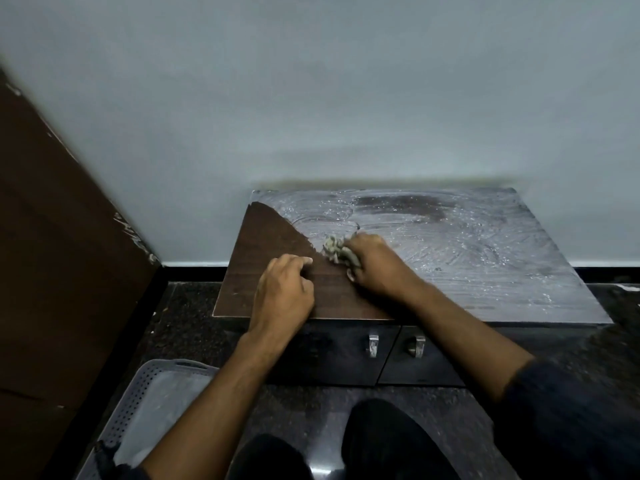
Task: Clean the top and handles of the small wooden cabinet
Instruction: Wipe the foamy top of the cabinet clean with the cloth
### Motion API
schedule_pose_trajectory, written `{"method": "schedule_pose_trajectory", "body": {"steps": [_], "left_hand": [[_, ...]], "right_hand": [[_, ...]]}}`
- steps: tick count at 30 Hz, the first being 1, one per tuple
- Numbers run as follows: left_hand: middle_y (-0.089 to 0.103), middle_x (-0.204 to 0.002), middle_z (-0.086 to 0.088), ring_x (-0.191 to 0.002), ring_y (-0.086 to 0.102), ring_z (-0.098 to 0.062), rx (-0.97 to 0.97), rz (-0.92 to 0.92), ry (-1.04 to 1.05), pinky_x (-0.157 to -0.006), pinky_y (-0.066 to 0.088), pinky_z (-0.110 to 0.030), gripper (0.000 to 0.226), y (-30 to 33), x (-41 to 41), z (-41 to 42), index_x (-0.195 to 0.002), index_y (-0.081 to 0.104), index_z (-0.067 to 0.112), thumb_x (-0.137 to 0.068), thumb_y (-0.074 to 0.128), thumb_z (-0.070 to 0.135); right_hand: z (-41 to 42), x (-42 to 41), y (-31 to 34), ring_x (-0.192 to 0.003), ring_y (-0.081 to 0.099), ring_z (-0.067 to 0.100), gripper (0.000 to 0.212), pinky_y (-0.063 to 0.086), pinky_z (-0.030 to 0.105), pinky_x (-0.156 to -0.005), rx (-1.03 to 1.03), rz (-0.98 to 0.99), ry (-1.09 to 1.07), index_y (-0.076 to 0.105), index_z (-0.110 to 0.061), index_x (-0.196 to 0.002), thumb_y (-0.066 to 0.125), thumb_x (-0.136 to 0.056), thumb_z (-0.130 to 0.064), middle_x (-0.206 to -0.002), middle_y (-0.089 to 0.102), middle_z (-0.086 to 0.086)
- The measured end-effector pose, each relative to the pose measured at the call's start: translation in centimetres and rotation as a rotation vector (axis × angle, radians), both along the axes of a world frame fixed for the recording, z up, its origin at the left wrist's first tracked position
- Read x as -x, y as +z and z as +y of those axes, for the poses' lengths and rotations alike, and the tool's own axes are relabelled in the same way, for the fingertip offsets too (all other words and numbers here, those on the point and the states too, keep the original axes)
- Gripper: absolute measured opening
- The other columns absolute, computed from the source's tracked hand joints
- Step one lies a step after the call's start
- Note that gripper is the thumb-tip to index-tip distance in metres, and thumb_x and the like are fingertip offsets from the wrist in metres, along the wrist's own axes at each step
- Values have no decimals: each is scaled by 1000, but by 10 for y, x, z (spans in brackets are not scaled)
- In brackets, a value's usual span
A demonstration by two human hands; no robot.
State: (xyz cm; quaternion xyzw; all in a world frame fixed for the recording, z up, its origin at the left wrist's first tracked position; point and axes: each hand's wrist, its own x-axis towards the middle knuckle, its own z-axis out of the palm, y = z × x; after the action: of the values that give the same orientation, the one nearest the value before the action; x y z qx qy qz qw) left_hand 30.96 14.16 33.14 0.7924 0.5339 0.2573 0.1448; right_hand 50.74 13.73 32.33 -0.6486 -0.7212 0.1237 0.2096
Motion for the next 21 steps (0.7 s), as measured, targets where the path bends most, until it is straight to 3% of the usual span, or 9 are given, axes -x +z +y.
{"method": "schedule_pose_trajectory", "body": {"steps": [3,9,12,15,19,21], "left_hand": [[64,-120,-3,-114,53,-20,-1,0,17,-103,43,-38,40,3,5,1,-122,65,13,-84,54,7],[62,-124,-5,-117,51,-23,25,7,25,-105,41,-37,43,2,11,7,-128,61,11,-86,54,9],[61,-126,-4,-118,51,-21,29,11,9,-106,41,-36,44,2,15,5,-129,60,12,-86,53,9],[61,-127,-4,-120,50,-21,32,-4,33,-107,39,-36,44,3,20,4,-130,61,11,-87,53,8],[62,-125,-6,-119,52,-23,46,-39,21,-106,40,-36,40,2,19,4,-126,63,10,-87,53,7],[63,-124,-5,-118,53,-22,34,-60,-6,-105,40,-35,39,2,19,2,-125,64,11,-87,54,7]], "right_hand": [[22,15,1,-114,50,30,24,42,39,-102,-19,-31,-62,61,-11,-116,58,-93,-18,-119,59,11],[-7,39,-6,-108,53,23,27,42,31,-97,-35,-24,174,64,-11,-113,61,-86,-13,-112,64,9],[17,29,1,-107,55,29,19,40,30,-89,-47,-38,27,64,-11,-107,60,-89,-16,-110,63,11],[21,40,2,-111,51,31,25,39,33,-97,-44,-34,-45,63,-9,-115,57,-92,-17,-117,60,12],[-24,54,-6,-112,53,27,29,38,29,-102,-9,26,188,65,-11,-114,63,-85,-10,-115,64,9],[-37,37,-7,-117,53,24,36,38,28,-104,16,3,204,66,-13,-120,64,-84,-10,-122,65,8]]}}
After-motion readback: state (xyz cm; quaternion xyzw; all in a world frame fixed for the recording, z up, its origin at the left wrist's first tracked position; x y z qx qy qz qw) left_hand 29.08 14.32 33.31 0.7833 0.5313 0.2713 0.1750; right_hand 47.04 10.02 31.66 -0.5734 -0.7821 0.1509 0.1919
